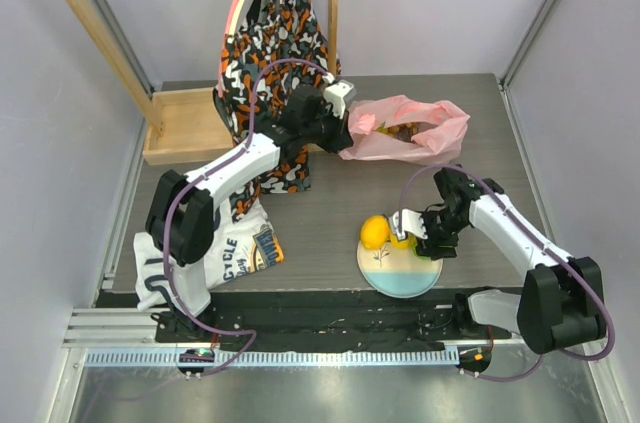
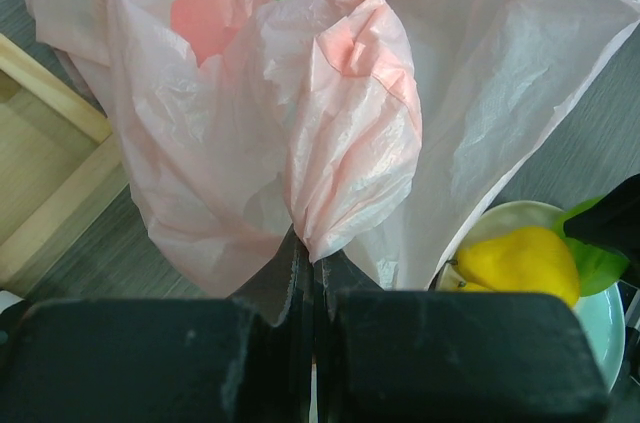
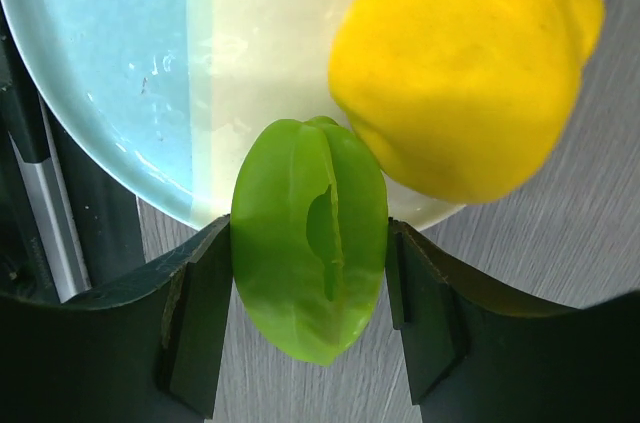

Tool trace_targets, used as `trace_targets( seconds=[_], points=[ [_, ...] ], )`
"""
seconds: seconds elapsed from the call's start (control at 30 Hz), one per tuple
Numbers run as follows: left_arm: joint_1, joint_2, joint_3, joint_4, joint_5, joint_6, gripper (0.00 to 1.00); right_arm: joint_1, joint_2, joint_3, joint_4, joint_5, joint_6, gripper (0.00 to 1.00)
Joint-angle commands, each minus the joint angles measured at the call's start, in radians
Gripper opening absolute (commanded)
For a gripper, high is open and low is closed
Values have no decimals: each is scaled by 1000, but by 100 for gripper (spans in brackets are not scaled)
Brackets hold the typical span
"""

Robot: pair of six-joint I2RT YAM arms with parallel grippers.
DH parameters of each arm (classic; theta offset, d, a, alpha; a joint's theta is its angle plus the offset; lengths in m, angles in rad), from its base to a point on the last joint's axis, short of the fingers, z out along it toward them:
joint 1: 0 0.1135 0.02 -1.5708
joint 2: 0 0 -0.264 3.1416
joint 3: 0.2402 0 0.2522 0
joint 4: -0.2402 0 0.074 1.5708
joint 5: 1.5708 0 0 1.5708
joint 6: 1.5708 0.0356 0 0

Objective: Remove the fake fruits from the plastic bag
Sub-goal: Place the fake fruit on the plate, then adjust the plastic bag at the center of the board.

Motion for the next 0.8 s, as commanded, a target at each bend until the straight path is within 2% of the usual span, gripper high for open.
trace_targets(
  seconds=[0.0,0.03,0.07,0.1,0.2,0.4,0.5,0.53,0.57,0.63,0.7,0.73,0.77],
  points=[
    [6,-48,-5,14,-6,24,0,17,-23,-26,27,23,-89,66],
    [6,-45,-4,14,-5,24,0,17,-40,-30,27,22,-94,71],
    [6,-39,-1,15,0,23,0,17,-55,-36,28,23,-98,96],
    [6,-34,3,14,0,20,0,19,-68,-38,28,20,-102,100],
    [6,-21,18,18,9,10,0,19,-134,-17,17,35,-99,100],
    [6,-13,30,17,21,4,0,3,-197,216,-64,51,-22,100],
    [6,-16,26,17,51,-3,0,-12,-143,383,63,8,203,100],
    [6,-18,19,17,52,-8,0,-14,-114,469,118,-1,392,100],
    [6,-19,18,15,57,-10,0,-12,-58,506,229,-6,500,98],
    [6,-18,18,11,66,-14,0,-12,10,580,325,-26,722,85],
    [6,-11,35,-5,74,-7,0,-6,100,573,514,-2,846,77],
    [6,-10,41,-12,83,4,0,-8,133,570,571,23,916,67],
    [6,-8,45,-14,90,12,0,-8,177,573,656,55,999,63]
  ],
)
